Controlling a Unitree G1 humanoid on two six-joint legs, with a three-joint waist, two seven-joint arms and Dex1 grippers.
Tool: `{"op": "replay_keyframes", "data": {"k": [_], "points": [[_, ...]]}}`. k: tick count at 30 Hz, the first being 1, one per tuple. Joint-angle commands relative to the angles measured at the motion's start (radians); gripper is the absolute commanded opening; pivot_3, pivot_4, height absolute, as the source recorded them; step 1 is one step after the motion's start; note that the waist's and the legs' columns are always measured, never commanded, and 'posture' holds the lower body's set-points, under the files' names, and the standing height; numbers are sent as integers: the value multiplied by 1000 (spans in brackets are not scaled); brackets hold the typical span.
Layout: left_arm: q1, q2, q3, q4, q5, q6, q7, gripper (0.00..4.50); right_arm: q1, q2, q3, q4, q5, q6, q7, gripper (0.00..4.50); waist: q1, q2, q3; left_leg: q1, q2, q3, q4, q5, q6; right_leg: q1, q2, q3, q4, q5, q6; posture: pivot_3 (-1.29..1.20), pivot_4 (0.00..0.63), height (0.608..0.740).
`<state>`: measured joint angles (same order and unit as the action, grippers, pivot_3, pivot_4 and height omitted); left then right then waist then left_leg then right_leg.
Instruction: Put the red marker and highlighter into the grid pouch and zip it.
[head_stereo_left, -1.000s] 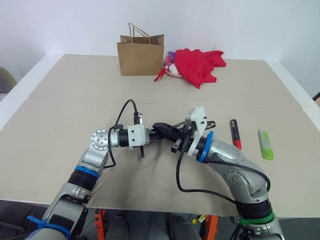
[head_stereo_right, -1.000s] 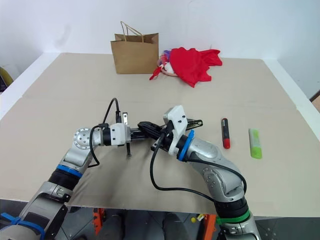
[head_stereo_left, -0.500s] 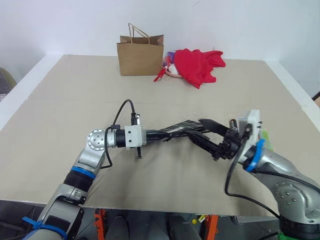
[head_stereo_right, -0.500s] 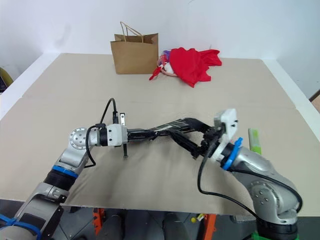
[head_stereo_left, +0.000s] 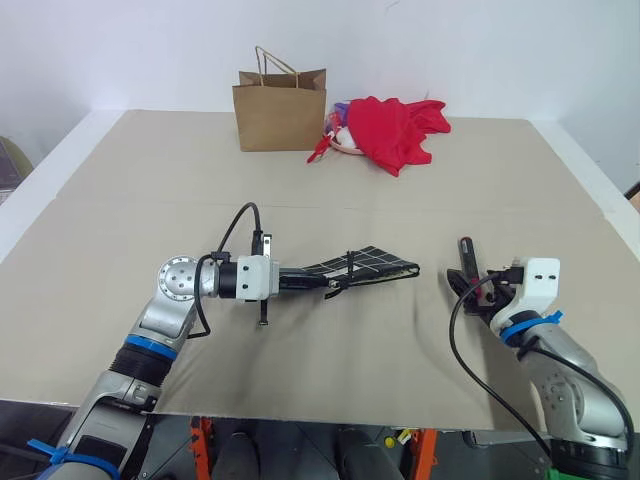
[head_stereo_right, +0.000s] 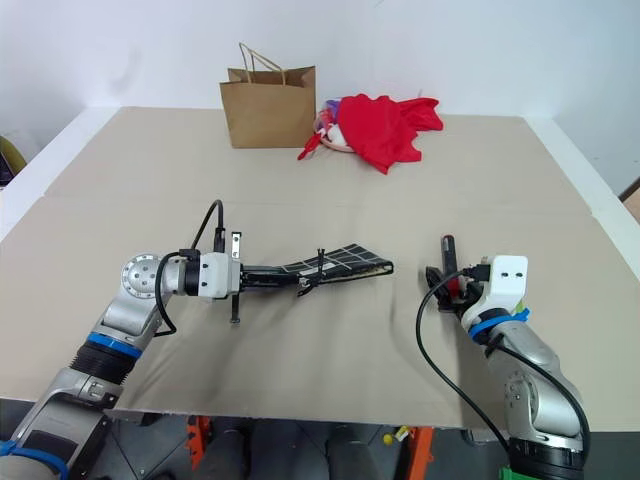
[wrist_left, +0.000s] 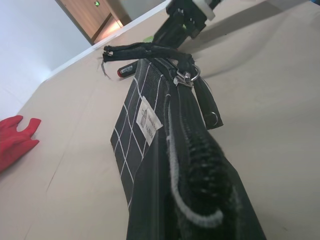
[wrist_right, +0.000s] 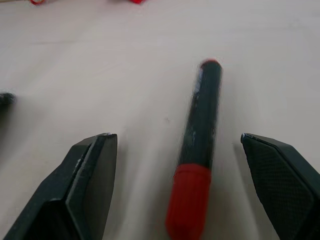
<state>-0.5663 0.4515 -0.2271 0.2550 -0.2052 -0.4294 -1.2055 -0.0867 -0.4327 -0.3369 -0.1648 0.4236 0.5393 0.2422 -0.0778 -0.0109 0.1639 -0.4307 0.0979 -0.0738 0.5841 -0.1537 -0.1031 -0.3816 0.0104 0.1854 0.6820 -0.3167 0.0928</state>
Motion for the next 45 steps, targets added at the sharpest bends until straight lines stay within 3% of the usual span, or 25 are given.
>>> {"op": "replay_keyframes", "data": {"k": [1,4,9,10,16,21,26,30,34,45], "points": [[-13,1,14,-57,-17,8,9,0,2,19,11,2,-46,-6,-47,4056,0,0,0,0,0,0,0,0,0,0,0,0,0,0,0,0,150,740],[-3,-6,21,-83,-32,36,23,0,23,32,40,-14,-89,-2,-75,3143,0,0,0,0,0,0,0,0,0,0,0,0,0,0,0,0,150,740],[11,-3,21,-108,-48,74,19,0,48,9,99,-61,-147,12,-64,741,1,0,0,0,0,0,0,0,0,0,0,0,0,0,0,0,150,740],[11,-3,21,-110,-49,76,19,0,50,-1,108,-70,-153,11,-52,580,1,0,0,0,0,0,0,0,0,1,0,0,0,0,0,0,150,740],[7,0,21,-85,-59,64,-5,0,6,-83,55,-165,-20,-82,183,545,2,0,0,0,0,0,0,0,0,0,0,0,0,-1,1,0,150,740],[5,0,22,-63,-76,54,-46,0,35,-291,-47,-253,156,-138,557,545,2,5,3,0,-1,0,0,0,0,1,0,0,0,-1,2,0,150,740],[-1,-3,22,-42,-83,36,-77,0,85,-476,-126,-278,287,-110,826,545,4,4,4,0,-1,0,1,0,1,1,-1,-1,0,-2,3,0,150,740],[-11,-10,22,-34,-85,21,-83,0,164,-585,-129,-309,315,-36,934,545,5,4,4,0,-1,0,2,0,1,2,-1,-1,0,-2,3,0,150,740],[-13,-19,18,-39,-81,14,-78,0,179,-634,-110,-244,233,-85,977,545,5,3,4,0,-1,0,3,0,1,2,-1,-1,0,-2,3,0,150,740],[12,-32,8,-69,-53,-30,-52,0,145,-635,-81,-199,192,-82,983,545,5,3,4,0,-1,0,4,0,1,3,-1,-1,0,-1,4,0,150,740]]}}
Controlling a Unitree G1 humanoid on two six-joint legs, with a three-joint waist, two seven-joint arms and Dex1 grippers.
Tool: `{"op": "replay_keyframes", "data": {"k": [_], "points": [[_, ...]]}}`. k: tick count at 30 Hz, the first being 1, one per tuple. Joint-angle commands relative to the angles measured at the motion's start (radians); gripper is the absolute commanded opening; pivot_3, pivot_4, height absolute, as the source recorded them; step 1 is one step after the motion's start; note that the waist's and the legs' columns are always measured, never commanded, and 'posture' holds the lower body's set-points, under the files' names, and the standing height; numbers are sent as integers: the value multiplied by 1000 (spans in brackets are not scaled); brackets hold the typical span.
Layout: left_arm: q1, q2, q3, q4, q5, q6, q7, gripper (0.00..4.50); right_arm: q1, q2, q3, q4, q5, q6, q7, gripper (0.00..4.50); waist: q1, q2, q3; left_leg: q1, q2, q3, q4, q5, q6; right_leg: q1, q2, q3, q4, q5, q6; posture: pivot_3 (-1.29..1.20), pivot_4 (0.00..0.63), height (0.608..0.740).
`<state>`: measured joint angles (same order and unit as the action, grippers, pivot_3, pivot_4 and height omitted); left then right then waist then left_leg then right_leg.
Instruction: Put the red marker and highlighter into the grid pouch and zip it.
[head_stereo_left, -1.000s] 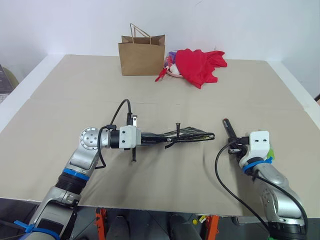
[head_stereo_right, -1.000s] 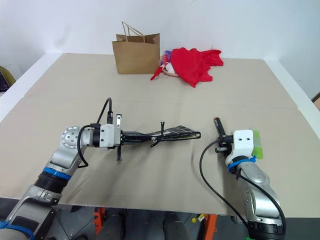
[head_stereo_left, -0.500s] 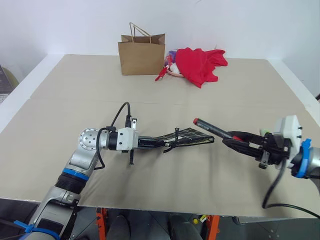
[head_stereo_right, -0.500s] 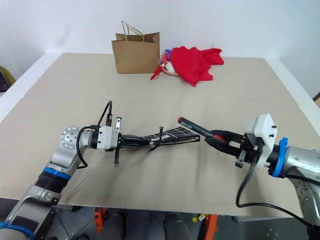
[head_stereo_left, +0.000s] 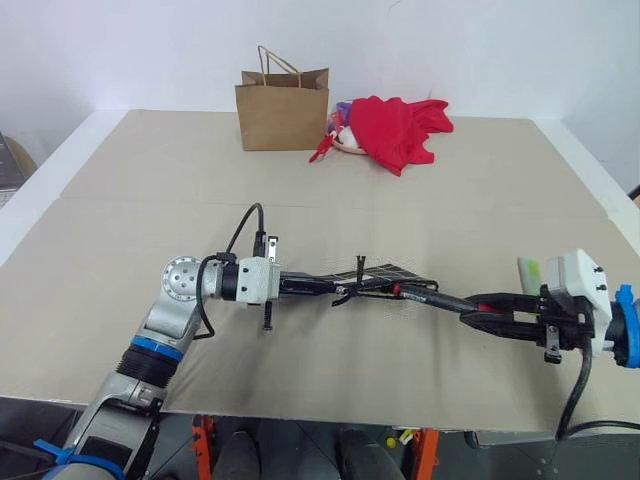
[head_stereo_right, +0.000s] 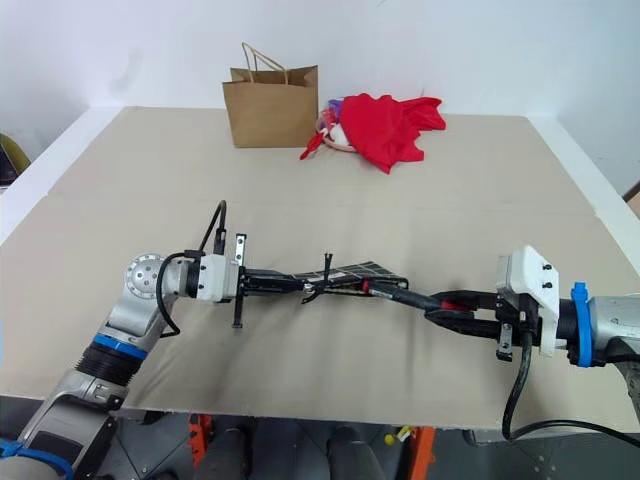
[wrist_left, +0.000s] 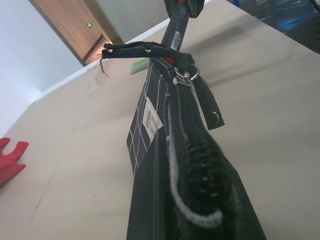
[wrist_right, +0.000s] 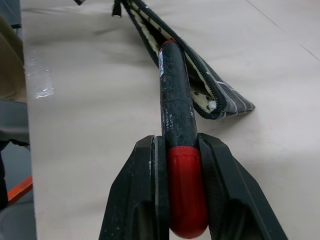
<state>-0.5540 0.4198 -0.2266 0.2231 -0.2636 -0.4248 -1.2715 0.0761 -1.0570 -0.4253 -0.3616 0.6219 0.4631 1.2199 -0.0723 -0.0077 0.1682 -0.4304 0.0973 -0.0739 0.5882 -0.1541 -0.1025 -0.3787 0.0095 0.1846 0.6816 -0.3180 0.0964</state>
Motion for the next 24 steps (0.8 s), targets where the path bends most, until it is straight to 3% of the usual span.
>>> {"op": "replay_keyframes", "data": {"k": [1,16,24], "points": [[0,-4,8,-33,11,-50,18,0,-26,-12,21,-5,-11,-7,5,545,0,0,0,0,0,0,0,0,0,0,0,0,0,0,0,0,150,740],[-6,-52,-27,-18,47,-106,43,0,-300,53,299,-61,-22,73,-81,545,0,0,0,1,0,0,1,0,0,1,0,0,0,0,0,0,150,740],[-5,-63,-32,-17,50,-94,61,0,-389,105,363,-108,-14,135,-129,545,0,0,0,1,0,0,0,0,0,1,0,0,0,0,0,0,150,740]]}}
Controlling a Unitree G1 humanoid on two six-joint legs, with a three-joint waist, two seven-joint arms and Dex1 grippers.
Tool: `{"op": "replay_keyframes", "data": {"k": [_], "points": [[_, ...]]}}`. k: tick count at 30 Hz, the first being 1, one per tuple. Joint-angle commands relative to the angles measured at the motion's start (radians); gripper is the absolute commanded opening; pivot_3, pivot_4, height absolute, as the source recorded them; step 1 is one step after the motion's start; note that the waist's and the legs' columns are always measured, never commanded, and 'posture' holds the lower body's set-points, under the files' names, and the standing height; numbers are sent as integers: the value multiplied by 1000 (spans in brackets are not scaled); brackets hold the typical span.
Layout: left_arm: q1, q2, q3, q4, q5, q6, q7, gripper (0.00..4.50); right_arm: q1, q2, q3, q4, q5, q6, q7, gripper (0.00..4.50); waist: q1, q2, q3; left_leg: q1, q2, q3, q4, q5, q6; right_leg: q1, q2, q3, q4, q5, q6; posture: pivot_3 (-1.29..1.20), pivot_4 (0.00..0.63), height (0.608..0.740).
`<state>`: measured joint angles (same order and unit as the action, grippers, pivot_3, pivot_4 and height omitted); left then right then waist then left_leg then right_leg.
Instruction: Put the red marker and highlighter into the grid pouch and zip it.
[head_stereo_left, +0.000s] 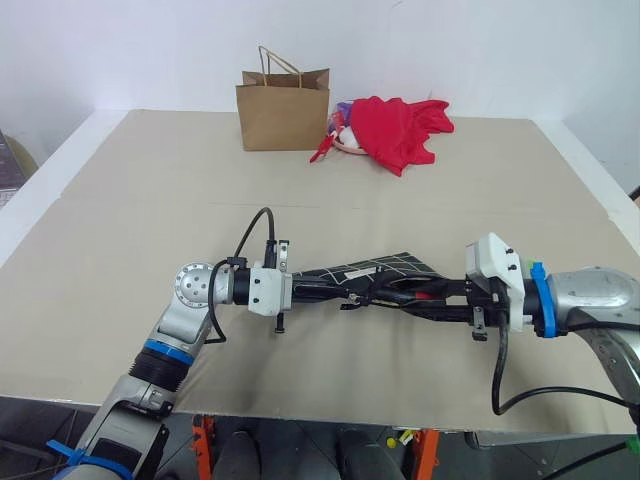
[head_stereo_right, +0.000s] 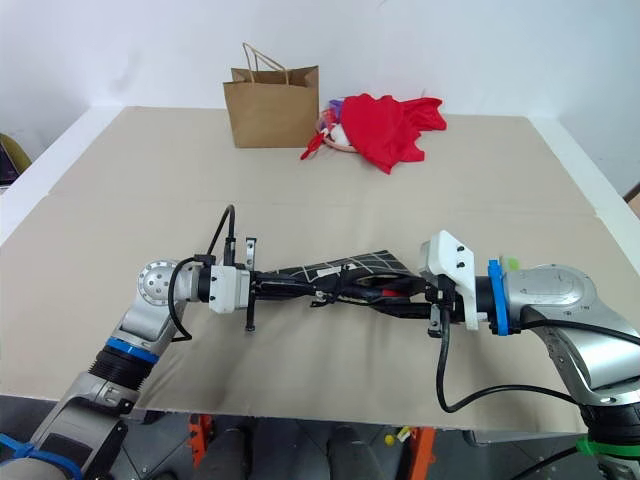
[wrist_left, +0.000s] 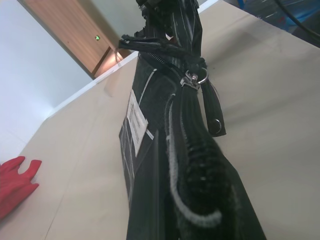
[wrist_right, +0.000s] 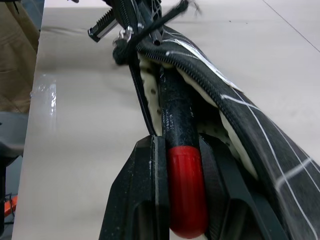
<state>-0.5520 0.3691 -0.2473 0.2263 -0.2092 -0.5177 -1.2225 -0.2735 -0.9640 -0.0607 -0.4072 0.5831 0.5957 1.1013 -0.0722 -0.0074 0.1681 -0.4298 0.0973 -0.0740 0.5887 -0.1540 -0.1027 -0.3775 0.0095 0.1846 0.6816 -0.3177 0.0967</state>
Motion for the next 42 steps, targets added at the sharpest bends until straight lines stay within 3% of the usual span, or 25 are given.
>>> {"op": "replay_keyframes", "data": {"k": [1,6,9,10,18,19,23,25,32,37,40,42], "points": [[-7,-14,-12,-19,-4,0,13,0,-42,14,-1,-63,22,2,-13,545,0,0,0,0,0,0,0,0,0,0,0,0,0,0,0,0,150,740],[-1,-12,-11,-21,-4,24,21,0,-33,15,-30,-70,38,15,-24,2932,0,0,0,0,0,0,0,0,0,0,0,0,0,0,0,0,150,740],[6,-2,-11,-24,-3,43,28,0,33,-3,-132,-84,121,49,3,4305,1,0,0,0,0,0,0,0,0,0,0,0,0,0,0,0,150,740],[6,2,-9,-21,-1,52,32,0,78,-12,-190,-81,139,65,5,4476,3,0,0,0,0,0,0,0,0,0,0,0,0,0,0,0,150,740],[13,35,-1,-4,2,114,35,0,281,102,-561,71,191,129,-186,4476,16,-2,0,2,0,0,0,0,0,3,0,-1,0,0,0,0,150,740],[15,38,-1,-6,1,115,33,0,304,115,-568,75,157,108,-211,4476,15,-1,0,2,0,0,1,0,0,4,0,-1,0,0,0,0,150,740],[10,47,-1,-13,-10,121,26,0,284,300,-562,56,-32,91,-634,4476,8,-1,0,3,0,0,1,0,1,4,0,-1,0,1,0,0,150,740],[7,43,0,-22,-13,128,29,0,288,382,-530,52,-132,64,-778,4476,6,0,0,3,0,0,0,1,1,3,0,0,0,1,0,0,150,740],[12,40,-6,-46,-16,137,27,0,264,505,-477,181,-283,16,-977,4476,0,1,-1,3,0,0,-1,1,1,3,0,0,0,1,-1,0,150,740],[11,40,-7,-55,-12,136,30,0,228,559,-498,256,-254,69,-1026,4476,-2,0,-1,3,0,0,-2,1,1,3,0,0,0,0,-1,0,150,740],[13,42,-4,-66,-13,142,35,0,242,571,-481,237,-255,87,-1025,3647,-3,0,-1,3,0,0,-2,1,1,4,0,0,0,1,-1,0,150,740],[17,44,-2,-72,-14,146,36,0,252,573,-466,220,-261,94,-1024,2761,-1,-1,-2,3,0,0,-2,1,1,4,0,0,0,1,-1,0,150,740]]}}
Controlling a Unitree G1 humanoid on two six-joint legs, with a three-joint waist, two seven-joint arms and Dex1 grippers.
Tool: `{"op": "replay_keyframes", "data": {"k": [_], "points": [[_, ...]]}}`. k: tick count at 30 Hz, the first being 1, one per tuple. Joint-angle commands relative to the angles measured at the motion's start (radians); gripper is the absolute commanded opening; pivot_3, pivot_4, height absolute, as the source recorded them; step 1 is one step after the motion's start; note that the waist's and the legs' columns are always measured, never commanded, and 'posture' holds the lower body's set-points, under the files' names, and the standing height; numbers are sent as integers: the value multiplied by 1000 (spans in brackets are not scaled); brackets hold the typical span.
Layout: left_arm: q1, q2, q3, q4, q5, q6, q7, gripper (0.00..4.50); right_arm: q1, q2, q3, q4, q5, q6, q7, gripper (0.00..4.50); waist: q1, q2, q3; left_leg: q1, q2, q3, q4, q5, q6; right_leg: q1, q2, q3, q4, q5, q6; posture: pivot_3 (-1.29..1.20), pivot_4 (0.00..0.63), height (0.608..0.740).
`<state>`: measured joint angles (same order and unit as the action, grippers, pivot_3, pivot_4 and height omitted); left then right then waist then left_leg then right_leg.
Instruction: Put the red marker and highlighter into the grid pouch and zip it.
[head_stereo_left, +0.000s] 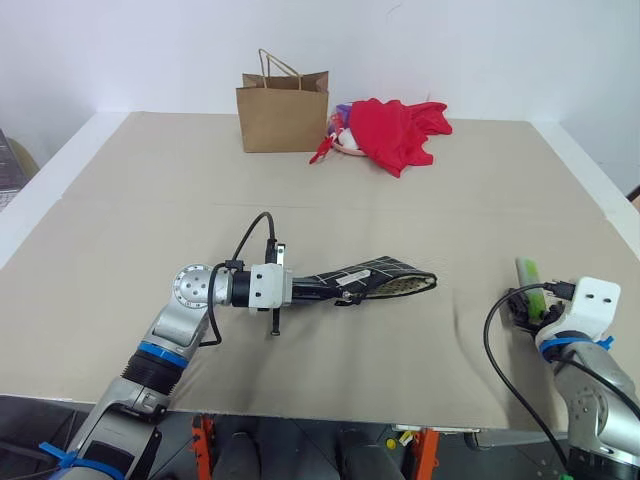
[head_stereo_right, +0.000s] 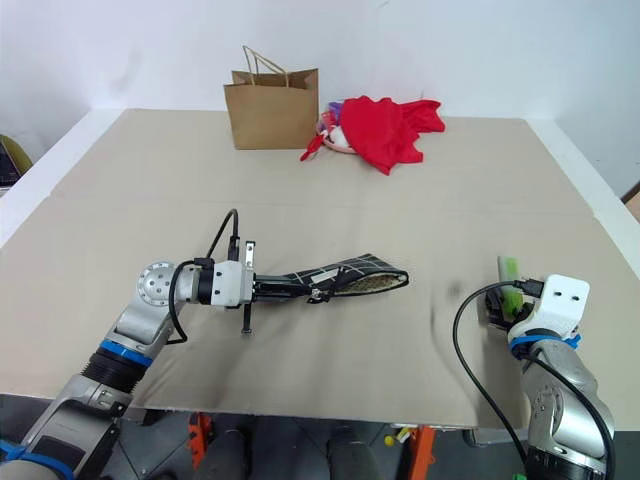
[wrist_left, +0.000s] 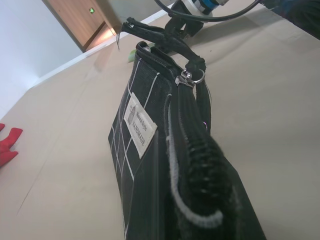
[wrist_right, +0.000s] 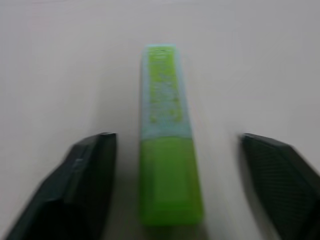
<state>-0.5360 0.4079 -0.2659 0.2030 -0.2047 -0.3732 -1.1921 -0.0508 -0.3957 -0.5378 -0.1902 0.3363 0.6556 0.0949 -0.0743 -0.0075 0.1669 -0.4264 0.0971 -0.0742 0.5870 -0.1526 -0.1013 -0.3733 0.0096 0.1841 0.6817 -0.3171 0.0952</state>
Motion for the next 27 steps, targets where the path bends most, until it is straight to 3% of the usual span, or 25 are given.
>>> {"op": "replay_keyframes", "data": {"k": [1,3,4,6,11,19,23,27], "points": [[4,7,18,-53,-19,3,7,0,36,5,20,-9,-16,38,-16,2306,2,-1,0,0,0,0,0,0,0,0,0,0,0,0,0,0,150,740],[9,11,19,-61,-19,5,9,0,52,0,38,-37,-16,51,-8,1228,3,-1,-1,0,0,0,0,0,0,1,0,0,0,0,0,0,150,740],[9,11,19,-62,-19,6,10,0,58,-4,44,-45,-16,53,-3,1088,3,-1,-1,0,0,0,0,0,0,1,0,0,0,-1,0,0,150,740],[9,12,20,-62,-18,5,10,0,69,-28,64,-66,-22,50,24,1107,3,-1,-1,0,0,0,-1,0,0,0,0,0,0,-2,0,0,150,740],[3,16,21,-47,-22,-3,-4,0,12,-236,168,-256,127,-87,445,1107,-11,4,2,-1,0,0,-2,0,1,-1,0,0,0,-3,0,0,150,740],[-4,7,15,-27,-25,-12,-29,0,-16,-642,72,-199,357,-128,1085,1107,3,1,3,-2,-2,0,-1,-1,1,0,-1,0,-2,-4,1,0,150,740],[-3,4,17,-27,-25,-15,-33,0,43,-738,54,-180,381,-100,1225,1107,4,1,3,-2,-2,0,-1,-1,1,0,-1,0,-2,-4,1,0,150,740],[-1,1,18,-33,-24,-14,-34,0,59,-757,63,-148,350,-113,1248,1107,3,1,4,-2,-2,0,-1,-1,1,0,-1,0,-2,-4,1,0,150,740]]}}
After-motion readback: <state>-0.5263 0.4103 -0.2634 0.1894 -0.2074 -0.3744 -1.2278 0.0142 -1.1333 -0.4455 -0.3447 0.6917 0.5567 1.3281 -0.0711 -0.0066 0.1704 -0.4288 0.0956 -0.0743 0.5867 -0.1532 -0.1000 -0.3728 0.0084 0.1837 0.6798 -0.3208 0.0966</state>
